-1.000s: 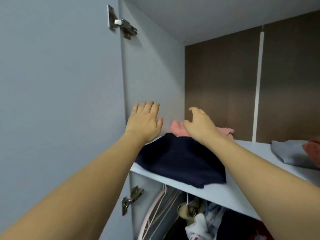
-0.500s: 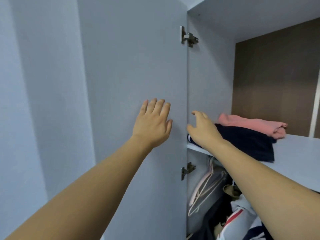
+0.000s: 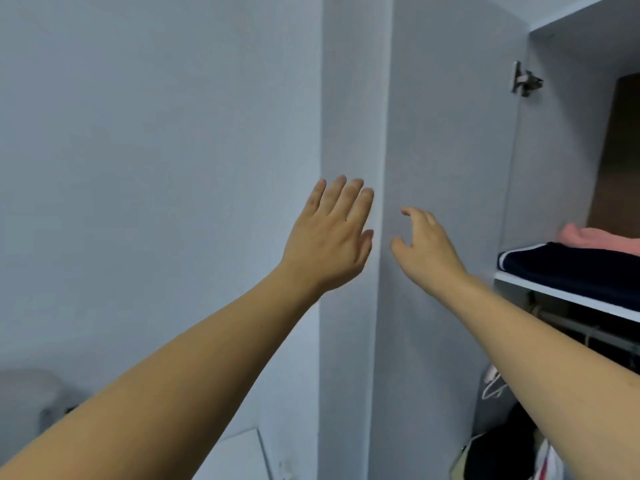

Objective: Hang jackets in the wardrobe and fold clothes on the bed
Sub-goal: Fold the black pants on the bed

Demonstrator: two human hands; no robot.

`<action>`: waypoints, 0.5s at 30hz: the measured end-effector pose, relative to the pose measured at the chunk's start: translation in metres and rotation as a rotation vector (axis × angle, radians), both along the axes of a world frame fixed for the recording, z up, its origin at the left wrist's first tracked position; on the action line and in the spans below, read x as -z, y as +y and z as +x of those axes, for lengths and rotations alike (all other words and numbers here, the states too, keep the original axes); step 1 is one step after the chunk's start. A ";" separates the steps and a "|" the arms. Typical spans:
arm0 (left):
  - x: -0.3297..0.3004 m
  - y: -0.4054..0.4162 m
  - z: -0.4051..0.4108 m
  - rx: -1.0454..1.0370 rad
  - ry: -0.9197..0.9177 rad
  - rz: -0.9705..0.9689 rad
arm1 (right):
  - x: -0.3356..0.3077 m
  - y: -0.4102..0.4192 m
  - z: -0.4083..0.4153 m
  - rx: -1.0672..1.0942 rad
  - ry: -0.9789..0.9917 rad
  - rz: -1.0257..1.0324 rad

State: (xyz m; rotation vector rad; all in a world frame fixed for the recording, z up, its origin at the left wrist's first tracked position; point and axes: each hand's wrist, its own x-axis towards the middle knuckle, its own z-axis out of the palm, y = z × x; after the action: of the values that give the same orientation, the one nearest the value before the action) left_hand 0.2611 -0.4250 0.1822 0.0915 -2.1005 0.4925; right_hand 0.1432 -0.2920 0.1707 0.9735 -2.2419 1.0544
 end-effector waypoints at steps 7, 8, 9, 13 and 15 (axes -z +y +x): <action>0.006 -0.042 0.123 -0.314 -0.029 0.080 | 0.008 -0.040 0.098 -0.230 0.031 0.039; 0.009 -0.045 0.142 -0.366 -0.030 0.096 | 0.010 -0.046 0.111 -0.271 0.027 0.042; 0.013 -0.047 0.161 -0.415 -0.032 0.114 | 0.012 -0.051 0.126 -0.314 0.028 0.045; 0.028 -0.044 0.239 -0.590 -0.033 0.196 | 0.026 -0.071 0.186 -0.503 0.048 0.065; 0.039 -0.038 0.278 -0.677 -0.025 0.246 | 0.038 -0.080 0.219 -0.598 0.038 0.074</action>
State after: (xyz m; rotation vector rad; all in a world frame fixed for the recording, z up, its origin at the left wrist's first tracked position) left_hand 0.5396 -0.4631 0.1436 0.9624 -2.1150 0.6228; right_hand 0.3627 -0.3720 0.1327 1.7461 -2.0096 1.1743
